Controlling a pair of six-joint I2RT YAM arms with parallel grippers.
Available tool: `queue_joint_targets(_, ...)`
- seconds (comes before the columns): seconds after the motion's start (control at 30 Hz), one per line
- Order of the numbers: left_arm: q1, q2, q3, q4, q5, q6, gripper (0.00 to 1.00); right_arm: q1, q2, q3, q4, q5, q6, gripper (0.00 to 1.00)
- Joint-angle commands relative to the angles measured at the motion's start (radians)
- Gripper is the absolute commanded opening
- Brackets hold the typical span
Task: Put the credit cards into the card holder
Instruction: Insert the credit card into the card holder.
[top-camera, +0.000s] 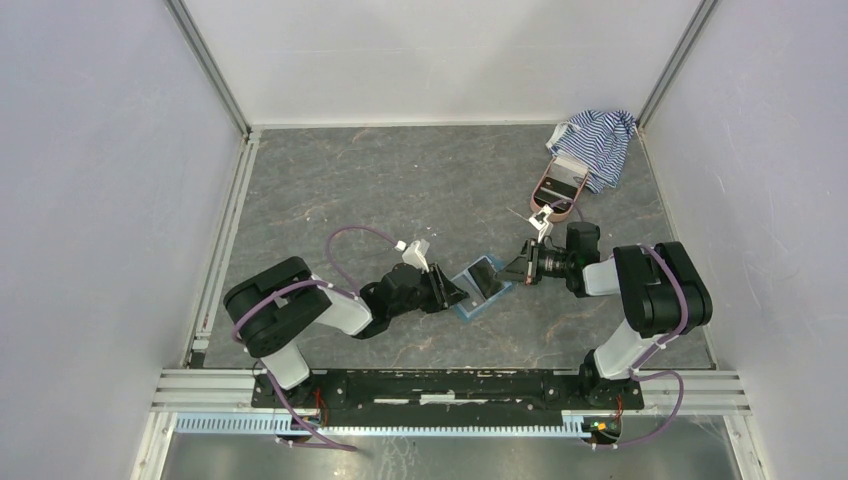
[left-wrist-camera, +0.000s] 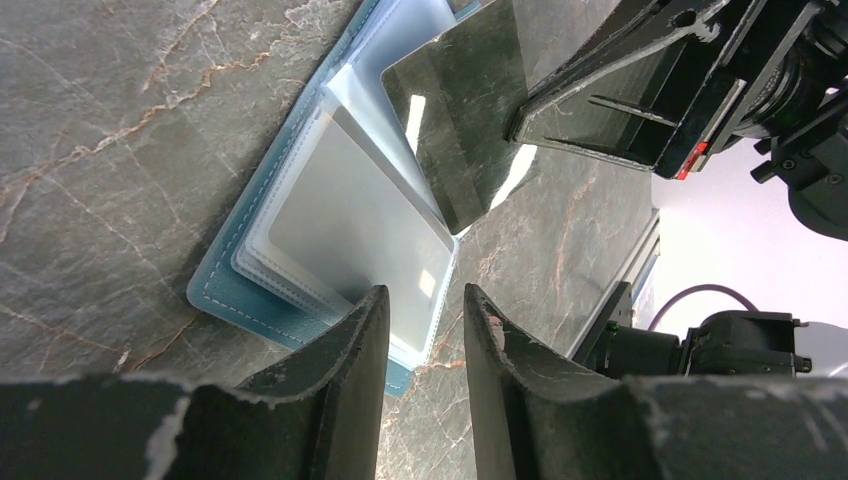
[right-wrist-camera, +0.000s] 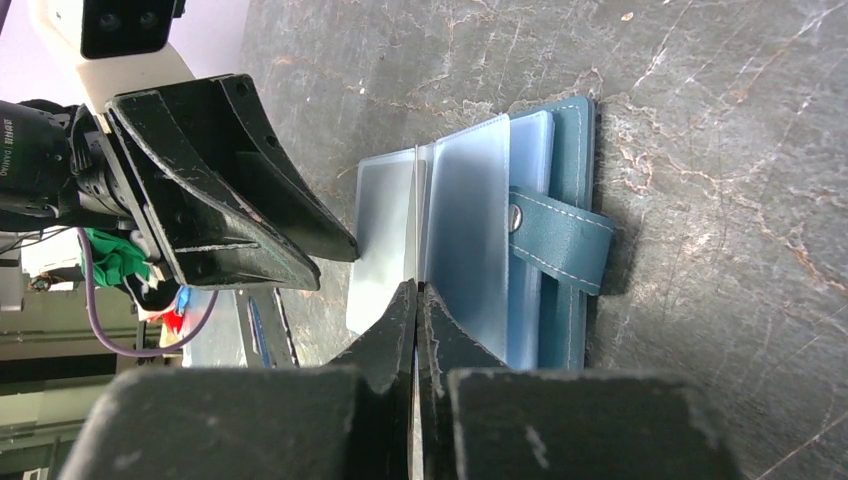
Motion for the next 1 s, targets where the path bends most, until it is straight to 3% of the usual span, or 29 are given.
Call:
queue_joint_targets(0.0,-0.002,0.014,0.019,0.036,0.003,0.01,0.4,0.0,0.008,0.016,0.055,-0.015,0.021,0.0)
queue_joint_targets(0.17,-0.002,0.019,0.01,0.019,-0.009,0.011,0.39,-0.001,-0.027,0.004,0.121,-0.028,0.073,0.0)
queue_joint_targets(0.97,0.002,0.026,-0.005,0.014,-0.008,0.002,0.35,0.024,0.039,0.003,0.059,0.001,0.018,0.0)
